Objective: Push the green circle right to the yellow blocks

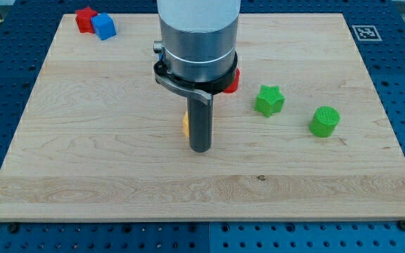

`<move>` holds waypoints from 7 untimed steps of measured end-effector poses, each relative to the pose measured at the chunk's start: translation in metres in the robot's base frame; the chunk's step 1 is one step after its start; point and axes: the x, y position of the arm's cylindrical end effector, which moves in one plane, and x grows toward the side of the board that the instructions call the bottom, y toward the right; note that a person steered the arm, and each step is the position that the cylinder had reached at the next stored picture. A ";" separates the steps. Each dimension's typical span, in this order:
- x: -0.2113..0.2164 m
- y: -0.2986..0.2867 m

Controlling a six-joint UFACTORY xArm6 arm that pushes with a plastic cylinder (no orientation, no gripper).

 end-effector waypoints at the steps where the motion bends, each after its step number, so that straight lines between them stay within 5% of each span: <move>1: 0.002 0.003; 4: 0.014 0.107; 7: 0.015 0.123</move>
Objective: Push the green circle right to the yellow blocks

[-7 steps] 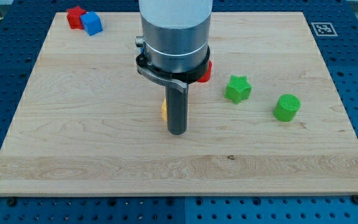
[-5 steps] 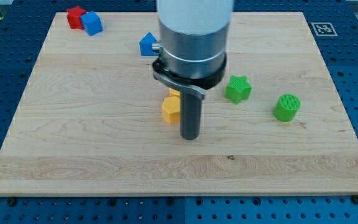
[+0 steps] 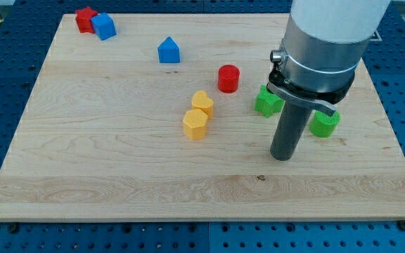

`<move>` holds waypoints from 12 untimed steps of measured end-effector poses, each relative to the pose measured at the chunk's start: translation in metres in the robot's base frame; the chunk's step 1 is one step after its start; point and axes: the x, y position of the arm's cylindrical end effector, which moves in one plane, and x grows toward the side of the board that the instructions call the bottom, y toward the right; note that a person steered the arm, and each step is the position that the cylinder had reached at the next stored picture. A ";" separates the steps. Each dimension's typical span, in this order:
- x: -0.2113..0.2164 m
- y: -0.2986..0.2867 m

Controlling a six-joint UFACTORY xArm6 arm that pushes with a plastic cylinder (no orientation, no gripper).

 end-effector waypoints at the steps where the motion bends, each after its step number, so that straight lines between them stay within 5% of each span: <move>1: 0.000 0.001; 2: 0.003 0.002; 4: 0.017 0.093; 6: -0.042 0.143; 9: -0.066 0.077; 12: -0.036 0.068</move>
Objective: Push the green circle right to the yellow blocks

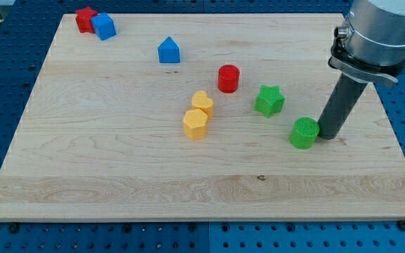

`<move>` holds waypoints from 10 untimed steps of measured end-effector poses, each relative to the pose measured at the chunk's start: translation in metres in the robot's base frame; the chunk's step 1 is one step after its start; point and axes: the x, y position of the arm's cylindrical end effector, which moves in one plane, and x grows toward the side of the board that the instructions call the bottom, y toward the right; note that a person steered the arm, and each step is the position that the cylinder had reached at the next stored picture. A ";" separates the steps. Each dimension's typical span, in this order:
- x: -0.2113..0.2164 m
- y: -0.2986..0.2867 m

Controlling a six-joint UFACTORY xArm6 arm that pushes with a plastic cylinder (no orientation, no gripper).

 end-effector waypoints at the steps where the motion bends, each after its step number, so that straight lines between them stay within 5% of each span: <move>1: 0.002 -0.027; 4: 0.043 -0.038; 7: 0.023 -0.121; 10: 0.021 -0.071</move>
